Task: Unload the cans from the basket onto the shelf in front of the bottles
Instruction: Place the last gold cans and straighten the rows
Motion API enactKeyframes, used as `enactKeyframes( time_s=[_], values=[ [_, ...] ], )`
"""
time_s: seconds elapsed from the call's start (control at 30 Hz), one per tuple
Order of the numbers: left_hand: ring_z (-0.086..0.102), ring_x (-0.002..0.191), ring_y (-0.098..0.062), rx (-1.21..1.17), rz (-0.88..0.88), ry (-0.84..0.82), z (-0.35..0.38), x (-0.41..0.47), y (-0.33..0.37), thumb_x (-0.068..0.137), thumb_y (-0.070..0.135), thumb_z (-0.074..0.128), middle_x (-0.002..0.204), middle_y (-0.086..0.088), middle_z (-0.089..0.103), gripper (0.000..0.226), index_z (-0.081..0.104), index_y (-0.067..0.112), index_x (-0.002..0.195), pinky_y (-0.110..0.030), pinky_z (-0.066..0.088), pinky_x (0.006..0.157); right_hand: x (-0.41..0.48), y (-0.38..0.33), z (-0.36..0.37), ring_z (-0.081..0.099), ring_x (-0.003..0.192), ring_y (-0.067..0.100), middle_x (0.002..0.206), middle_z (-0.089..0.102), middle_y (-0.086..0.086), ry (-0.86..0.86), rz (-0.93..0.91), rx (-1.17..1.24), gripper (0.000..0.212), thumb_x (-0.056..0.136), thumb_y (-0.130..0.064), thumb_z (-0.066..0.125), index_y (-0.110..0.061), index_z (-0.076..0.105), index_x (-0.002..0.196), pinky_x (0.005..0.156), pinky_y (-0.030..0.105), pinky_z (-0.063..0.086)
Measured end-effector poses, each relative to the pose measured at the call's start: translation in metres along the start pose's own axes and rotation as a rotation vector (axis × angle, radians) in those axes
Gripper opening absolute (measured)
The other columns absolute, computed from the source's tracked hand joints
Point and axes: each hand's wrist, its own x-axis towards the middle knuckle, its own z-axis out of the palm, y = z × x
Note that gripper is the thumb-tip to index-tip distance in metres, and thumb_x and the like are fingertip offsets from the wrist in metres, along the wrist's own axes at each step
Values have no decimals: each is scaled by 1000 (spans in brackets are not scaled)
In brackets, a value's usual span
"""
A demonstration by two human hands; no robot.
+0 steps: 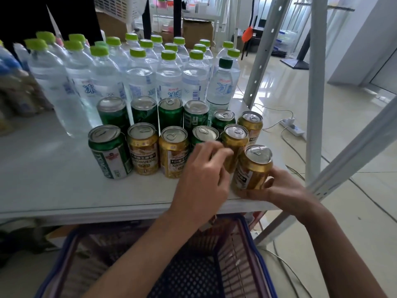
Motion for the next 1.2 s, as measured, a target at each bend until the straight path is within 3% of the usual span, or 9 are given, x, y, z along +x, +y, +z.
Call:
enactKeyframes(
  time_s=[0.07, 0.13, 0.2, 0.37, 0.57, 0.77, 0.97, 1.07, 1.2],
  values=[
    [52, 126, -19, 46, 43, 63, -4, 18, -1, 87, 2, 65, 127, -3, 60, 42, 65, 7, 129, -29, 42, 112, 4, 4, 1, 68, 81, -3, 99, 76, -12, 34, -1, 4, 57, 63, -35, 96, -34, 69, 114, 69, 15, 51],
    [48, 136, -22, 114, 65, 3, -1, 37, 3, 89, 6, 64, 140, -5, 58, 47, 60, 9, 136, -35, 36, 118, 8, 9, 2, 71, 90, 5, 99, 77, -13, 85, -15, 20, 58, 62, -34, 97, -33, 71, 114, 78, 25, 56],
    [41, 145, -23, 181, 89, -92, 10, 52, 9, 94, 16, 63, 151, -7, 51, 51, 53, 12, 144, -37, 29, 122, 14, 16, 2, 73, 89, 7, 96, 78, -13, 143, 1, 41, 58, 60, -31, 96, -30, 72, 112, 77, 24, 57],
    [40, 147, -22, 307, 145, -183, 29, 60, 7, 94, 17, 67, 155, -7, 47, 58, 48, 15, 149, -37, 26, 121, 20, 30, -1, 71, 95, 17, 98, 77, -8, 265, 42, 116, 66, 53, -36, 94, -29, 67, 112, 86, 45, 59],
    [39, 146, -9, 156, 172, -246, 14, 65, -3, 89, 12, 71, 153, 5, 50, 56, 55, 19, 143, -28, 16, 122, 19, 30, -2, 68, 97, 18, 103, 73, -7, 290, 56, 101, 66, 49, -44, 91, -31, 67, 108, 88, 45, 57],
    [45, 142, -14, 20, 158, -335, 0, 65, -9, 89, 11, 73, 150, 1, 54, 53, 58, 14, 140, -28, 29, 121, 18, 30, -3, 63, 101, 21, 103, 68, -9, 348, 65, 69, 53, 69, -39, 91, -27, 66, 114, 86, 40, 53],
    [34, 149, -15, 197, 150, -235, -11, 55, -18, 91, 24, 71, 155, 1, 47, 65, 46, 22, 151, -34, 19, 126, 21, 24, 8, 63, 102, 23, 108, 68, -3, 437, 38, 10, 59, 73, -51, 86, -25, 67, 122, 77, 34, 52],
    [30, 151, -14, 276, 174, -275, -15, 51, -28, 96, 13, 63, 159, -1, 42, 63, 39, 16, 154, -28, 8, 126, 22, 19, 13, 61, 95, 20, 105, 63, -3, 459, 38, -29, 60, 75, -50, 85, -22, 64, 124, 61, 20, 41],
    [28, 152, -13, 252, 187, -281, -18, 52, -28, 96, 10, 63, 159, -1, 41, 64, 39, 15, 155, -23, 4, 123, 27, 14, 19, 58, 90, 20, 107, 67, 1, 472, 8, -78, 60, 77, -47, 85, -15, 65, 124, 59, 16, 37]
  ],
)
